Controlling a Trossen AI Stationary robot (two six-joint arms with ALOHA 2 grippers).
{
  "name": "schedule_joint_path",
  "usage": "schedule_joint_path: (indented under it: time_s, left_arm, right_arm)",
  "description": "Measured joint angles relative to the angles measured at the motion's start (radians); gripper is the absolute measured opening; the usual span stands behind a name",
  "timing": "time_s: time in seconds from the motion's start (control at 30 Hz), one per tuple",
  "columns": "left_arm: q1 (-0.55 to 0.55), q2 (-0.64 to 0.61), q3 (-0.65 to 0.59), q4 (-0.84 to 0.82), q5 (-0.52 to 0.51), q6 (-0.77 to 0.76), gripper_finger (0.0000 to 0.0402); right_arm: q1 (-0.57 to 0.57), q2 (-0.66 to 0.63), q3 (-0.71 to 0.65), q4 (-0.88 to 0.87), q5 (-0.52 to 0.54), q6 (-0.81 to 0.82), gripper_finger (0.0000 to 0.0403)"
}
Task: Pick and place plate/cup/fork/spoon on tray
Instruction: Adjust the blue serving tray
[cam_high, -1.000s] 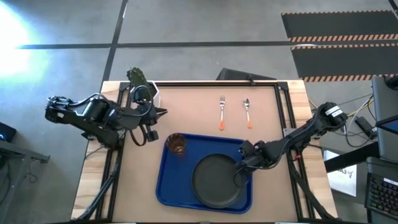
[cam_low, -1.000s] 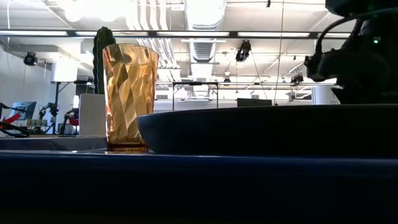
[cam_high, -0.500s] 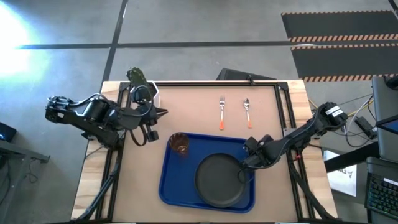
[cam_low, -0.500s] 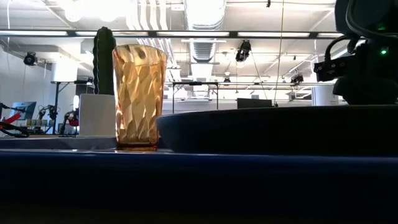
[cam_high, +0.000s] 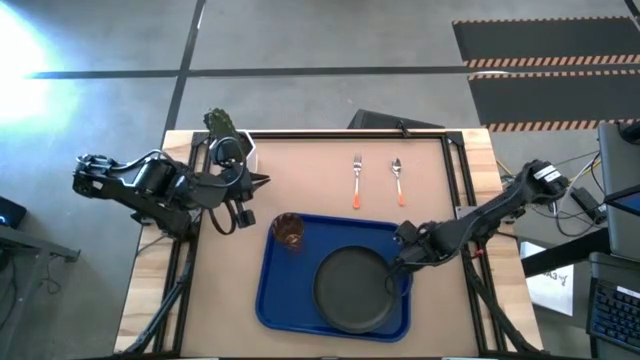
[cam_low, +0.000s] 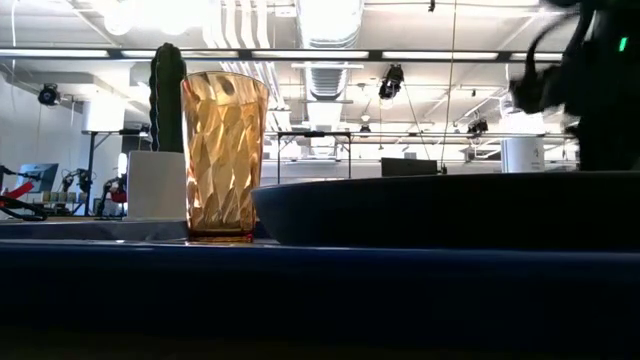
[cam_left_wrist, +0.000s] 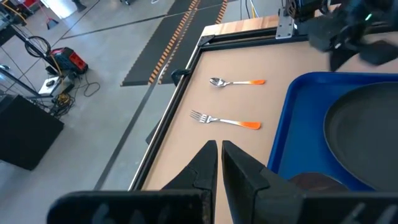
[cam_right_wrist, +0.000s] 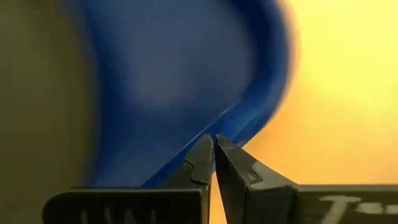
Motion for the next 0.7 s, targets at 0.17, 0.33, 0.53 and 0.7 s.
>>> schedule_joint_path:
  time_s: [0.17, 0.33, 0.53, 0.7]
  left_arm:
    - [0.000, 0.000, 0.000, 0.000, 0.000, 0.002, 0.0006]
    - [0.000, -0.001, 0.000, 0.000, 0.000, 0.003, 0.0006]
    - [0.000, -0.002, -0.001, -0.003, 0.000, 0.006, 0.0006]
    - [0.000, -0.005, -0.001, -0.003, 0.000, 0.011, 0.0006]
  right_arm:
    - [0.033, -0.112, 0.081, -0.015, -0.069, 0.049, 0.0009]
    - [0.080, -0.174, 0.091, -0.044, -0.077, 0.217, 0.0009]
    - [0.220, -0.122, 0.088, 0.013, -0.228, 0.481, 0.0009]
    - [0.361, -0.034, 0.088, 0.303, -0.177, 0.676, 0.0009]
